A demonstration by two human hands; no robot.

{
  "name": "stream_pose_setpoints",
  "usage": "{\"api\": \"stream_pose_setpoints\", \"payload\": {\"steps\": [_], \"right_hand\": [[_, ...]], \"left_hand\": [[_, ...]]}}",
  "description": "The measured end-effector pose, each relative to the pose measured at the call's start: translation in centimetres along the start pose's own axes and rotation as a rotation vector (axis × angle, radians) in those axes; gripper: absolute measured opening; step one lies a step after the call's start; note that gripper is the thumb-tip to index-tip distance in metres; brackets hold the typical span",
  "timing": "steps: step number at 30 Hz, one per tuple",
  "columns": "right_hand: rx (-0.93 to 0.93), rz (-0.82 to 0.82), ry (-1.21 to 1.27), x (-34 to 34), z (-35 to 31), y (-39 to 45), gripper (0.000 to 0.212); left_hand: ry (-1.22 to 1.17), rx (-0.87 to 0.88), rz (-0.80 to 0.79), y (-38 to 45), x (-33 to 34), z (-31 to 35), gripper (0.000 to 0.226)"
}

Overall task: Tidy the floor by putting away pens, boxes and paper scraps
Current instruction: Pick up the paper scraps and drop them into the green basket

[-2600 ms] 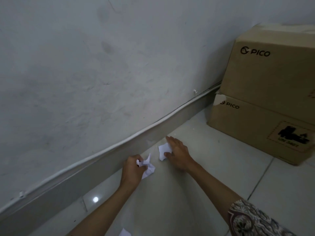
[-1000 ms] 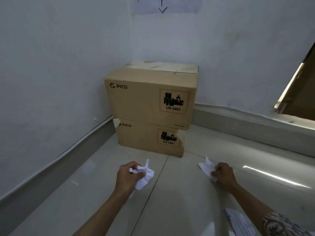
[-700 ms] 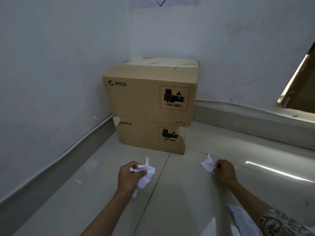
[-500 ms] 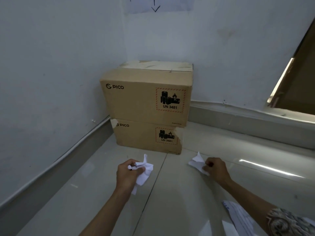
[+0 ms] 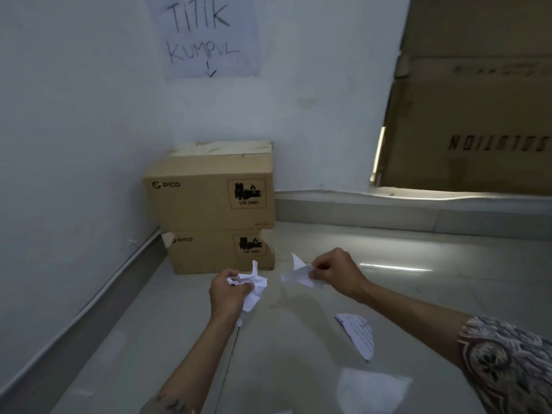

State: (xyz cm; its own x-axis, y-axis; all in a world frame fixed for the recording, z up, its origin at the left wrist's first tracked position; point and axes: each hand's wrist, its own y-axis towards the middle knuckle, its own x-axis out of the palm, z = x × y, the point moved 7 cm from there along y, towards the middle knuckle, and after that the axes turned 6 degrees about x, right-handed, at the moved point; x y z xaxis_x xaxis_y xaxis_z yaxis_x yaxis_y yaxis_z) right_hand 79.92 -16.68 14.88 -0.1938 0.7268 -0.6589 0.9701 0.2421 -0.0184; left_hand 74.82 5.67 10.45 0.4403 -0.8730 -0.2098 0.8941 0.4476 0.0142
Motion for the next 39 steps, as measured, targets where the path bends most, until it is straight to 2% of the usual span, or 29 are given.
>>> {"api": "stream_pose_setpoints", "payload": {"steps": [4, 6, 9, 11, 13, 19, 21, 25, 32, 35, 39], "right_hand": [[0.005, 0.079, -0.013, -4.0, -2.3, -4.2, 0.024], [0.032, 0.140, -0.001, -6.1, -2.7, -6.3, 0.007], [0.073, 0.248, 0.028, -9.3, -2.5, -9.4, 0.017], [0.102, 0.316, 0.017, -11.5, -2.2, -12.0, 0.010], [0.141, 0.360, 0.003, -13.5, -1.6, -14.1, 0.013], [0.220, 0.519, 0.043, -21.0, 1.2, -21.8, 0.010], [0.242, 0.566, 0.095, -22.7, 2.3, -24.3, 0.003], [0.344, 0.729, 0.231, -25.3, 5.9, -30.6, 0.003], [0.460, 1.036, 0.354, -31.1, 11.6, -45.9, 0.009], [0.496, 1.201, 0.328, -33.9, 13.9, -53.8, 0.013], [0.524, 1.299, 0.274, -35.6, 15.3, -61.3, 0.017]], "left_hand": [[-0.014, 0.045, -0.065, -2.3, 1.4, 4.4, 0.026], [-0.030, 0.057, -0.101, -3.3, 2.2, 6.3, 0.023], [-0.048, 0.083, -0.157, -4.6, 3.7, 8.8, 0.019], [-0.048, 0.110, -0.206, -5.6, 5.5, 10.2, 0.017], [-0.050, 0.124, -0.249, -6.7, 7.4, 11.4, 0.007], [-0.111, 0.210, -0.415, -12.6, 15.9, 16.2, 0.016], [-0.134, 0.216, -0.471, -14.6, 18.1, 17.3, 0.018], [-0.174, 0.249, -0.600, -19.0, 23.2, 19.3, 0.017], [-0.200, 0.310, -0.851, -31.1, 33.2, 23.1, 0.017], [-0.205, 0.341, -1.004, -38.3, 37.3, 24.3, 0.021], [-0.231, 0.364, -1.140, -46.8, 40.2, 26.2, 0.026]]}}
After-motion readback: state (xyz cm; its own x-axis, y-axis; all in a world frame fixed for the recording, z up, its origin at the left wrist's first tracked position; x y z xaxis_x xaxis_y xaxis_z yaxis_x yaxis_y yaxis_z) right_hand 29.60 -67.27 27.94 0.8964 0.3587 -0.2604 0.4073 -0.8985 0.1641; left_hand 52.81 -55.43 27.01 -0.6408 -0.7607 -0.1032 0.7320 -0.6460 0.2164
